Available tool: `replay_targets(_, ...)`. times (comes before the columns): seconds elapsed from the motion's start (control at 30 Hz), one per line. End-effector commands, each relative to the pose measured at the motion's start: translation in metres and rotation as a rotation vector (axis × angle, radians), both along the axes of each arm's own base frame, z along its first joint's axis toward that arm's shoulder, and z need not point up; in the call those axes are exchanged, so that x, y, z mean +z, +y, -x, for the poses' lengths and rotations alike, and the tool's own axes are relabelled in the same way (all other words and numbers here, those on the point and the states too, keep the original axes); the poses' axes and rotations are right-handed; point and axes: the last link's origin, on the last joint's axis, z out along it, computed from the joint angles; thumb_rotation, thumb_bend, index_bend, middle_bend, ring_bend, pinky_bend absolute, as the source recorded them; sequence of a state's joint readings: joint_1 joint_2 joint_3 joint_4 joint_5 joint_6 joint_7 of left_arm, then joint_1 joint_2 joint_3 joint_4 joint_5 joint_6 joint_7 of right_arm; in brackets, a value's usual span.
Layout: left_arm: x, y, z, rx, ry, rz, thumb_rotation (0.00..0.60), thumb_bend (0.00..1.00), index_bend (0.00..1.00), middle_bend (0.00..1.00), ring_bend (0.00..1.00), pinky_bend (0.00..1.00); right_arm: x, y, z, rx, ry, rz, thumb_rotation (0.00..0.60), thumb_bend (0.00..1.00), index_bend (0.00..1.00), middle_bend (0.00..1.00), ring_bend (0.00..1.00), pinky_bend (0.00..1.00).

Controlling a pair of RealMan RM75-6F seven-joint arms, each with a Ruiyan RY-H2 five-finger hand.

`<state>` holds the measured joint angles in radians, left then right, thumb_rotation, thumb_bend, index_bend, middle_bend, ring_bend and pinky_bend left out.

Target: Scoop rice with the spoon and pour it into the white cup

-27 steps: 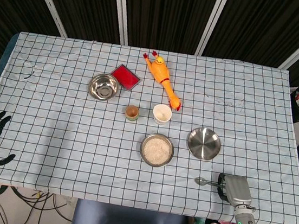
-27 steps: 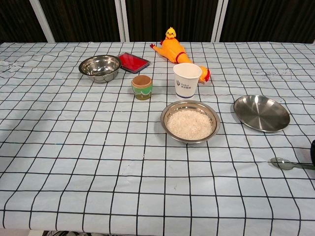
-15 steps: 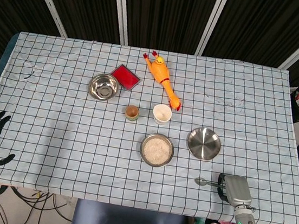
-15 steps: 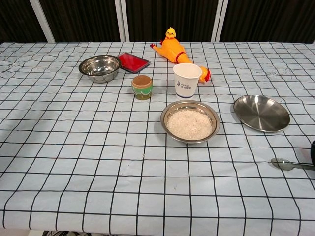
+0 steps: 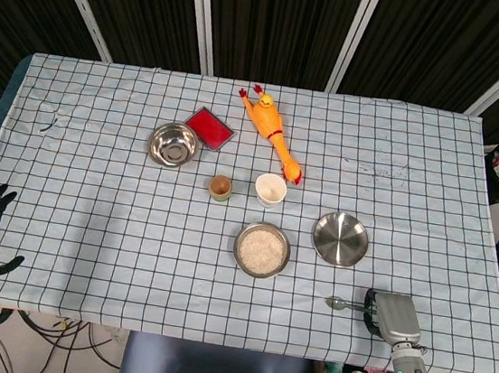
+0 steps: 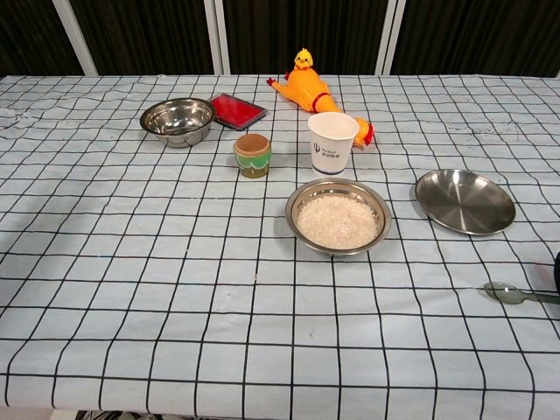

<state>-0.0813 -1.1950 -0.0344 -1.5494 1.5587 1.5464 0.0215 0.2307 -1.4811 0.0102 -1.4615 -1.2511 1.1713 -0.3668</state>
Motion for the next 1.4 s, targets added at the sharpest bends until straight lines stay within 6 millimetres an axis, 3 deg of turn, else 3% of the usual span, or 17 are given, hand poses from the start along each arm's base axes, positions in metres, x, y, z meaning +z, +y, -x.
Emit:
replay_targets(0.03, 0.001, 0.0, 0.0, 0.0, -0.001, -0.001, 0.6, 0.02, 0.0, 0.0, 0.0, 0.0, 0.0, 0.0, 0.0, 0.0, 0.002, -0.001, 0.6, 0.35, 0.54, 1.0, 1.0, 1.0)
replay_targets(0.87, 0.001, 0.0, 0.0, 0.002, -0.009, 0.005, 0.6, 0.02, 0.0, 0.0, 0.0, 0.0, 0.002, 0.0, 0.0, -0.002, -0.005, 0.004, 0.6, 0.38, 0.57, 1.0, 1.0, 1.0)
replay_targets(1.4, -0.002, -0.001, -0.002, -0.002, -0.012, 0.015, 0.6, 0.02, 0.0, 0.0, 0.0, 0.0, 0.031, -0.022, -0.038, 0.088, -0.023, 0.072, 0.6, 0.41, 0.57, 1.0, 1.0, 1.0)
